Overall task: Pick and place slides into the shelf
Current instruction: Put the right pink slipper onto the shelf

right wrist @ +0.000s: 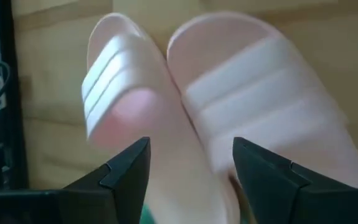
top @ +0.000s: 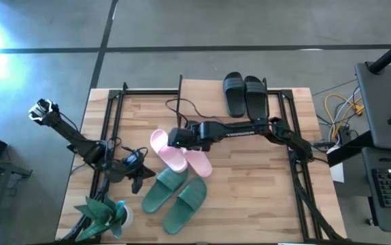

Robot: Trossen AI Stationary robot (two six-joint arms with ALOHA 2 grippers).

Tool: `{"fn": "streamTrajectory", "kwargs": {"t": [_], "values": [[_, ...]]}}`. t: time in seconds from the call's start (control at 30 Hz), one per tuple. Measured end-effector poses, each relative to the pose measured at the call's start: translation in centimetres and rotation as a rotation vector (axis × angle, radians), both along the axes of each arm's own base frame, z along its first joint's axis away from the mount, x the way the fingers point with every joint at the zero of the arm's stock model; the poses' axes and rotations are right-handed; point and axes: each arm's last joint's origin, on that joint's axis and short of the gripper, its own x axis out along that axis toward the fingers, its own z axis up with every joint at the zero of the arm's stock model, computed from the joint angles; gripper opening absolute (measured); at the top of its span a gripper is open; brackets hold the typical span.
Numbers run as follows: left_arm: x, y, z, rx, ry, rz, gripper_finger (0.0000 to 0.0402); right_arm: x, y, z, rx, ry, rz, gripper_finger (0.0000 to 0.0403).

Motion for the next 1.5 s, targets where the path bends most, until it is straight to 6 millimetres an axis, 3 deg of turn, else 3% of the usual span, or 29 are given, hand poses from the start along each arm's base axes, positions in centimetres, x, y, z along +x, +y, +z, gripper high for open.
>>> {"fn": "streamTrajectory", "kwargs": {"t": [0.13, 0.27, 0.43, 0.53, 0.77, 1.03, 1.17, 1.37, 1.5], "values": [[-0.2, 0.1, 0.1, 0.004, -0.002, -0.002, 0.0000, -0.9, 2.3, 0.2, 0.062, -0.016, -0.099, 0.0219], [-0.3, 0.2, 0.2, 0.003, -0.009, -0.004, 0.0000, -1.9, 3.5, -1.3, 0.087, 0.003, -0.231, 0.0219], [-0.7, 0.5, 0.4, 0.003, -0.007, -0.004, 0.0000, -2.0, 3.8, -2.8, 0.080, -0.151, -0.436, 0.0219], [-1.0, 0.8, 0.4, 0.007, -0.002, -0.004, 0.0000, -1.7, 3.8, -4.0, 0.097, -0.235, -0.465, 0.0219], [-1.7, 1.3, 1.0, -0.015, -0.027, -0.003, 0.0000, -3.0, 3.6, -7.1, 0.094, -0.240, -0.623, 0.0219], [-2.3, 1.6, 1.3, -0.005, -0.033, -0.022, 0.0000, -2.9, 2.4, -7.6, -0.038, -0.376, -0.707, 0.0211], [-2.3, 1.6, 1.3, -0.011, -0.029, -0.038, 0.0000, -2.7, 1.9, -8.3, -0.078, -0.359, -0.684, 0.0175], [-2.3, 1.5, 1.2, -0.016, -0.020, -0.050, 0.0000, -2.8, 2.0, -8.7, -0.121, -0.321, -0.623, 0.0083], [-2.2, 1.5, 1.2, -0.015, -0.017, -0.052, 0.0000, -3.1, 3.2, -8.4, -0.195, -0.319, -0.576, 0.0021]]}}
